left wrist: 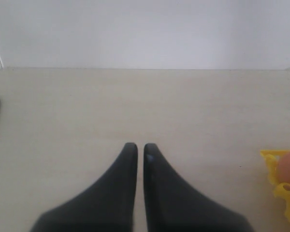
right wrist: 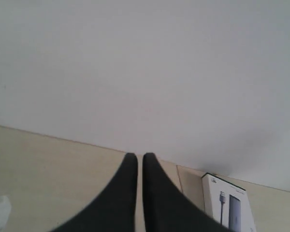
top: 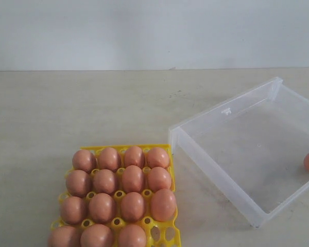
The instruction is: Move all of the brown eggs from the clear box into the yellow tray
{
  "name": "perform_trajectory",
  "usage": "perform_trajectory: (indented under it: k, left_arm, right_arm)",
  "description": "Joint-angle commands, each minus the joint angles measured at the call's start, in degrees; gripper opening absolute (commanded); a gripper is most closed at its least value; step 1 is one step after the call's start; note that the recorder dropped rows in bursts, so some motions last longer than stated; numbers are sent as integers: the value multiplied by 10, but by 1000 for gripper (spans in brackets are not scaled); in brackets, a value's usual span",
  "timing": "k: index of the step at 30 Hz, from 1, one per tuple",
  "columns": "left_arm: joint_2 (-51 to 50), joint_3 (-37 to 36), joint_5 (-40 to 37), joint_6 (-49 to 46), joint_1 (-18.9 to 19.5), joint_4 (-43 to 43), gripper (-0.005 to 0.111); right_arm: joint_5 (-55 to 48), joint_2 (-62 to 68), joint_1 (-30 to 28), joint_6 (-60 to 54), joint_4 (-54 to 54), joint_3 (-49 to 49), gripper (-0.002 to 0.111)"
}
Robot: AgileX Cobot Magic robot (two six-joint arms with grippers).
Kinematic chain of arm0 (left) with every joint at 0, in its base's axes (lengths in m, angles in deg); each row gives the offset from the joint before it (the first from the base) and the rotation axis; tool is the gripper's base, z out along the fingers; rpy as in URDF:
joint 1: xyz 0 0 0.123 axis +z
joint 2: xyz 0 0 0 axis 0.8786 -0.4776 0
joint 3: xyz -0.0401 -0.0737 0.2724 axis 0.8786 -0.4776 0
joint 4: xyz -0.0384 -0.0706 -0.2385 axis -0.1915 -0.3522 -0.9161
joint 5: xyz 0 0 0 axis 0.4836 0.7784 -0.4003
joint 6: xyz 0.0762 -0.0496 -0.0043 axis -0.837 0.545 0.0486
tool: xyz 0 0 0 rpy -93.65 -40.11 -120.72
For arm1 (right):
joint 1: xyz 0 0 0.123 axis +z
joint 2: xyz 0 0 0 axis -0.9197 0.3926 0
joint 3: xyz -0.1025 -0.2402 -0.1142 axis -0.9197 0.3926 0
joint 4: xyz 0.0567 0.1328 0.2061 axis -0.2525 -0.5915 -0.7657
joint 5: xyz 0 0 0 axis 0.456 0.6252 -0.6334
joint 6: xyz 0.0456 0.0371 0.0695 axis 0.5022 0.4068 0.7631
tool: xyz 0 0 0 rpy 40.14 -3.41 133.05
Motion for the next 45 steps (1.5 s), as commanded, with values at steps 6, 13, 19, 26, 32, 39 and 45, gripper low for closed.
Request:
perform_trajectory:
  k: [6,13,19,26,32,39,45]
  left_arm:
    - [1,1,2,-4,1,-3,4]
    - [1,1,2,-4,1,-3,4]
    - [1,1,2,-4,1,-3,4]
    - [1,1,2,-4,1,-3,4]
    - [1,1,2,-4,1,-3,4]
    - [1,1,2,-4,1,-3,4]
    - [1,1,2,-4,1,-3,4]
  right_arm:
    - [1,29,-1,-61,4,-3,0]
    - [30,29,-1,-73,4,-21,0]
    - [237,30,-1,-17,4,-20,0]
    - [415,30,-1,71,2,-20,0]
    - [560,30,1,-6,4,7,0]
    - [561,30,5,-2,4,89,0]
    - [568,30,16,61,-39,99,0]
